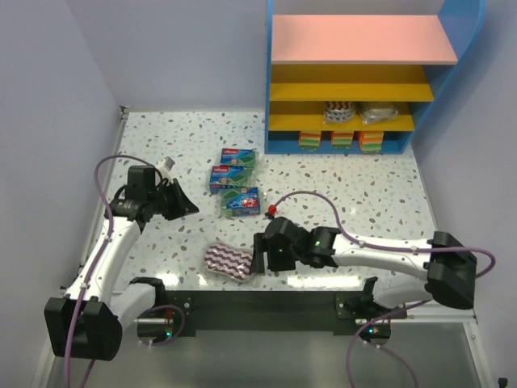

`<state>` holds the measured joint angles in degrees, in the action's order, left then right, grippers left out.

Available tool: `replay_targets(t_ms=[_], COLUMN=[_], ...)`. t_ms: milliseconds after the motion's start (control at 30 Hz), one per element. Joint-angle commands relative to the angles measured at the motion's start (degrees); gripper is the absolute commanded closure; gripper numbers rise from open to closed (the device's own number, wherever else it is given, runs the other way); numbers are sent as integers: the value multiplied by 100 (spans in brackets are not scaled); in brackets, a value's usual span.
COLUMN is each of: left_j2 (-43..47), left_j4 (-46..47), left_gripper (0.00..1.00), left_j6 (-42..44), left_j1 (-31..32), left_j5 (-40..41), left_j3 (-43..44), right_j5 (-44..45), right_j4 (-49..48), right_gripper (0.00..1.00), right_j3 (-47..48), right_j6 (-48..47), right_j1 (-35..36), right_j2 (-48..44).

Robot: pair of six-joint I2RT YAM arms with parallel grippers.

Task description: Place and organize the cleaning sponges onto the shelf

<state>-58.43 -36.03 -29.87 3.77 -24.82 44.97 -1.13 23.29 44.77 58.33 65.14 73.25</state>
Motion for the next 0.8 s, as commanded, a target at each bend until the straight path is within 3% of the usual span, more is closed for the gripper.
replay_targets(t_ms=[0,167,333,767], left_j2=[166,297,333,131], left_j4=[-97,-281,-405,-229], left_gripper=[100,100,100,100], left_j6=[174,271,306,376], left_j1=[-34,-34,-34,-25], left_j5=[12,108,118,12], left_j3=[-190,-226,-278,-331], right_j5=[1087,1843,2589,2759], right_j4=[-429,-597,-457,-1133], right_gripper=[29,27,28,44], right_j3=[444,734,752,137], right_j6=[714,1251,1734,1981], right_j1=[559,1105,1229,1053], right_j2=[505,1164,1226,1683])
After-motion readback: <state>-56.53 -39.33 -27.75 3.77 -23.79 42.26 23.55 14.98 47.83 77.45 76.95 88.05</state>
